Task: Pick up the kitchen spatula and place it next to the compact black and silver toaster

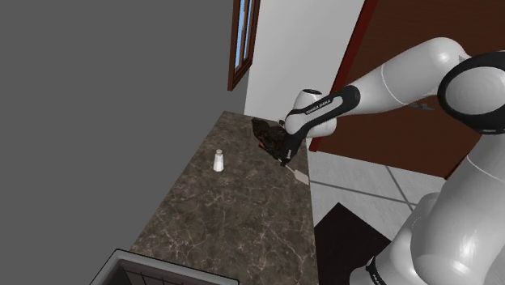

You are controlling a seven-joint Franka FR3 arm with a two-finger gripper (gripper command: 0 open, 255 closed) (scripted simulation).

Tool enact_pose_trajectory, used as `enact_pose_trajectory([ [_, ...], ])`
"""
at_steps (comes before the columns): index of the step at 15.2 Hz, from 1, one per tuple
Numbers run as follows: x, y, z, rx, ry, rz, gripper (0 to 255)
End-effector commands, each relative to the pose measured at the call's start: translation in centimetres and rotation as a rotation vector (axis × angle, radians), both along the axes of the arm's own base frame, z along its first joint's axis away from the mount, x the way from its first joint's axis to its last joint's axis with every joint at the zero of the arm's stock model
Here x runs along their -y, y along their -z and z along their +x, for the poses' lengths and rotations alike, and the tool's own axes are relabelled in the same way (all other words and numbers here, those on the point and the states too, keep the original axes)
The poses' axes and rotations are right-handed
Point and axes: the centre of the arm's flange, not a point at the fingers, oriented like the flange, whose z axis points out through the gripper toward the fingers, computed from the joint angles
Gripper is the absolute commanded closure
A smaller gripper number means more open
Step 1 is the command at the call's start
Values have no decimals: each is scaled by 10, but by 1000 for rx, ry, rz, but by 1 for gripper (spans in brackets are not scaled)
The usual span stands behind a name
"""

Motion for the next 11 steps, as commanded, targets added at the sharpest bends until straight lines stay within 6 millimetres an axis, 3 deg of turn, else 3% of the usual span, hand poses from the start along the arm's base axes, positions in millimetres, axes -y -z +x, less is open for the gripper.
enact_pose_trajectory([
  [1,0,-11,-1,-1,0,0,255],
  [11,0,-64,-1,-1,0,0,255],
])
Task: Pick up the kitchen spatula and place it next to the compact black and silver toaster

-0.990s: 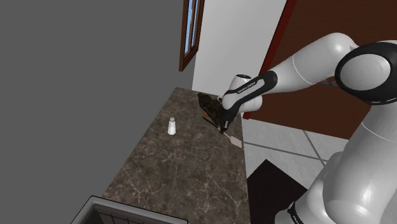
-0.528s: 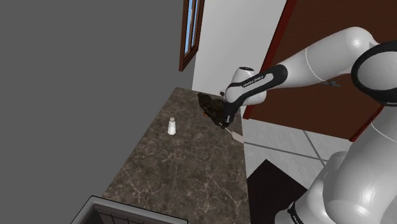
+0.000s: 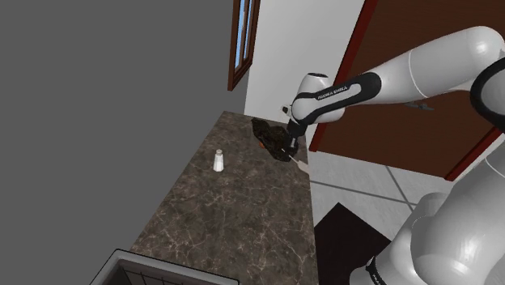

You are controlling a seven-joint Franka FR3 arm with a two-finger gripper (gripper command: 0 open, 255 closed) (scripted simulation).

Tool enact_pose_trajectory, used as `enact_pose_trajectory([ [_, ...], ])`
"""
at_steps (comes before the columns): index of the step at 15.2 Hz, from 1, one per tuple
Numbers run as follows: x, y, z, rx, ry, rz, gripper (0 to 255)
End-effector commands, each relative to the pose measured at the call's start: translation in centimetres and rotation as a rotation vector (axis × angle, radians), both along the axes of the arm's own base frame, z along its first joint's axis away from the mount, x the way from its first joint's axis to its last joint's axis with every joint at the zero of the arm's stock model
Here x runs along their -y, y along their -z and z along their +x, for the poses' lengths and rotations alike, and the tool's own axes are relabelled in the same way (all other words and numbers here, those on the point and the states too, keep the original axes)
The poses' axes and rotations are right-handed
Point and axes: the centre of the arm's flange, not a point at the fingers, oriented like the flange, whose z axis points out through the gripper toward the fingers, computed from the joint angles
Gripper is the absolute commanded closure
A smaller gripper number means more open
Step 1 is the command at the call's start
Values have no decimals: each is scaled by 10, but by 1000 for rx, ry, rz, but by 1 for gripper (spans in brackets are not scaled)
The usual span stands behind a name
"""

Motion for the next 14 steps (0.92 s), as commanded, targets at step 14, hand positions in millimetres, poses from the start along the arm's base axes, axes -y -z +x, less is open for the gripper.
enact_pose_trajectory([
  [14,-1,-79,0,-1,0,0,255],
])
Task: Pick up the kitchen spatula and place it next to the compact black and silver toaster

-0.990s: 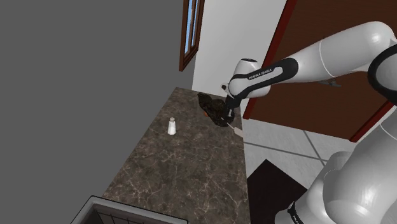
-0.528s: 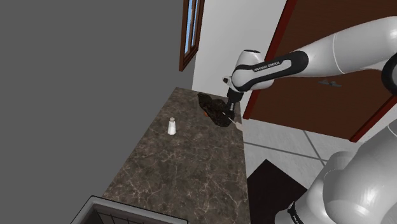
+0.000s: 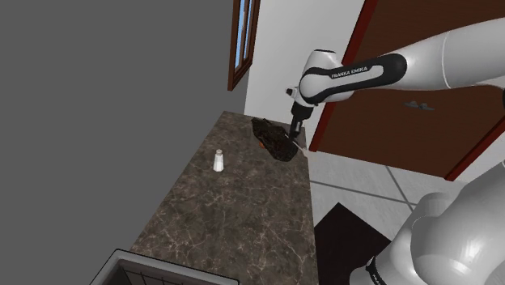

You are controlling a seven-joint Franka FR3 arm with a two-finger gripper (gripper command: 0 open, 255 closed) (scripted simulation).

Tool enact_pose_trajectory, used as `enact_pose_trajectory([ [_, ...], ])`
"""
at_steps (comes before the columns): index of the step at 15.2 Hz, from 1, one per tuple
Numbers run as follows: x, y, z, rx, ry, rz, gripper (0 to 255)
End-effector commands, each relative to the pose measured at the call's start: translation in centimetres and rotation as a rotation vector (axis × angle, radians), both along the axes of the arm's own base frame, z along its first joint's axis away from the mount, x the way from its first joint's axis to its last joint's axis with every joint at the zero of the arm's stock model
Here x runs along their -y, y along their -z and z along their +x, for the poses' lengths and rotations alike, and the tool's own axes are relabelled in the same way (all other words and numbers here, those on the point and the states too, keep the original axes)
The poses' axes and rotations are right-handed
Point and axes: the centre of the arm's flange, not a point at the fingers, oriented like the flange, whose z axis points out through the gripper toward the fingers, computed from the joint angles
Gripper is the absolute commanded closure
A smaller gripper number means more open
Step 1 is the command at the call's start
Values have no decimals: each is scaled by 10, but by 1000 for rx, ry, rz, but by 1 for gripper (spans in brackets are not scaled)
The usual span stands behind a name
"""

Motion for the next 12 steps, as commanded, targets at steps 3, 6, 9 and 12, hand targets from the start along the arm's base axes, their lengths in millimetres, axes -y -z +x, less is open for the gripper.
enact_pose_trajectory([
  [3,1,-21,0,-1,0,0,255],
  [6,1,-36,0,-1,0,0,255],
  [9,-10,-43,-7,-1,0,0,255],
  [12,-43,-43,-29,-1,0,0,255],
])
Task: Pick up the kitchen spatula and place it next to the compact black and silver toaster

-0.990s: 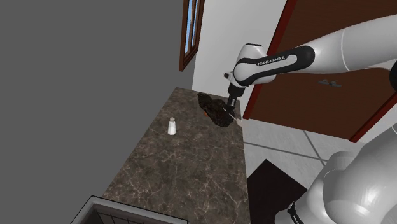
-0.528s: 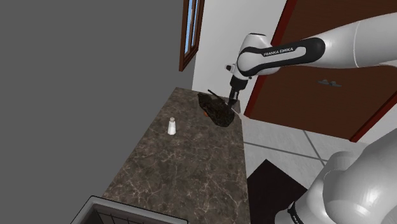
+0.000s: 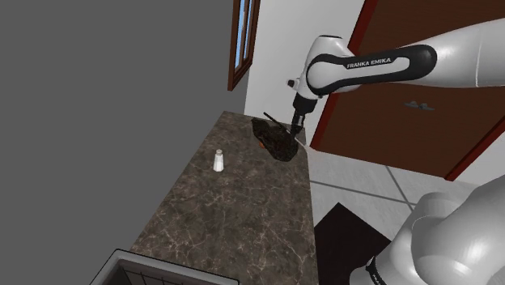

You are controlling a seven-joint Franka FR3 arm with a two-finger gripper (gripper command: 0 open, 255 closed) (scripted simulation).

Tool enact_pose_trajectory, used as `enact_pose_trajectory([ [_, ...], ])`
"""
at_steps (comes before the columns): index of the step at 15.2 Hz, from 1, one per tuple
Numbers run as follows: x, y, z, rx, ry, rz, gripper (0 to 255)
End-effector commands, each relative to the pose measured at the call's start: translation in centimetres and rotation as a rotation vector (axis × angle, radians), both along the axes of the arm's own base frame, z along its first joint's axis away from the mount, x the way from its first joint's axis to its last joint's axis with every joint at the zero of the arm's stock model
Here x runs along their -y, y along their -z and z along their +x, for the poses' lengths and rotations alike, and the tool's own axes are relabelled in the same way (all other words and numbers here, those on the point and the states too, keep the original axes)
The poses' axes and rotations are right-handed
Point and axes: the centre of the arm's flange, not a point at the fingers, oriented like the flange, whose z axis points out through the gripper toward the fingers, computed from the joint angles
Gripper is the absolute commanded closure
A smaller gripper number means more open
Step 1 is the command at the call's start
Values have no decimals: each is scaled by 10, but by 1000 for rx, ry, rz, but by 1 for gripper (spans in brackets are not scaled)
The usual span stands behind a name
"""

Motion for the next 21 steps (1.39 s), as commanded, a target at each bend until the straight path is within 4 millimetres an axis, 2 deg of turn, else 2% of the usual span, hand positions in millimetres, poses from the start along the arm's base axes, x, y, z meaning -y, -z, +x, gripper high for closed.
enact_pose_trajectory([
  [1,-21,0,-17,0,1,0,255],
  [21,-243,-1,-161,0,1,0,255],
])
